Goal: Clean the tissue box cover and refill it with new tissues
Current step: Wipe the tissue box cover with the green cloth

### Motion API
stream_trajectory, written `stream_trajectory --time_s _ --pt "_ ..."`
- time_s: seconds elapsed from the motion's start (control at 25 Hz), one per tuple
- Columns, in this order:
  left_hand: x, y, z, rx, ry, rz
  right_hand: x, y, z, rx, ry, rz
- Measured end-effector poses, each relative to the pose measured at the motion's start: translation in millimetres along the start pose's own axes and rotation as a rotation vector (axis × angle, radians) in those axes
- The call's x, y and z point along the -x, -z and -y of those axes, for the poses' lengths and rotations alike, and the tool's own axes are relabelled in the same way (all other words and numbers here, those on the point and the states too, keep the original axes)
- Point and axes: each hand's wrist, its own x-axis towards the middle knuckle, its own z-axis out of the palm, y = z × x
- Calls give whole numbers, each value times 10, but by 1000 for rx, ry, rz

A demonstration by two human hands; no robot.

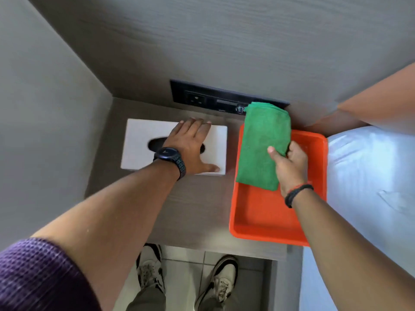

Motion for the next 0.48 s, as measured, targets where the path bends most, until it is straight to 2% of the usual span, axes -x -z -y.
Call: stream_trajectory --time_s 0.12,0.36,0.4,0.48 --pt "-157 -140 -99 -82 27 60 -106 226 -274 16 -48 -25" --pt "-141 -158 -112 -130 10 27 -53 82 -515 -3 -126 130" --pt "-140 -149 -120 -125 12 26 -20 80 -535 50 -128 144" --pt "-144 -132 -131 -125 17 28 61 85 -567 328 -70 71"
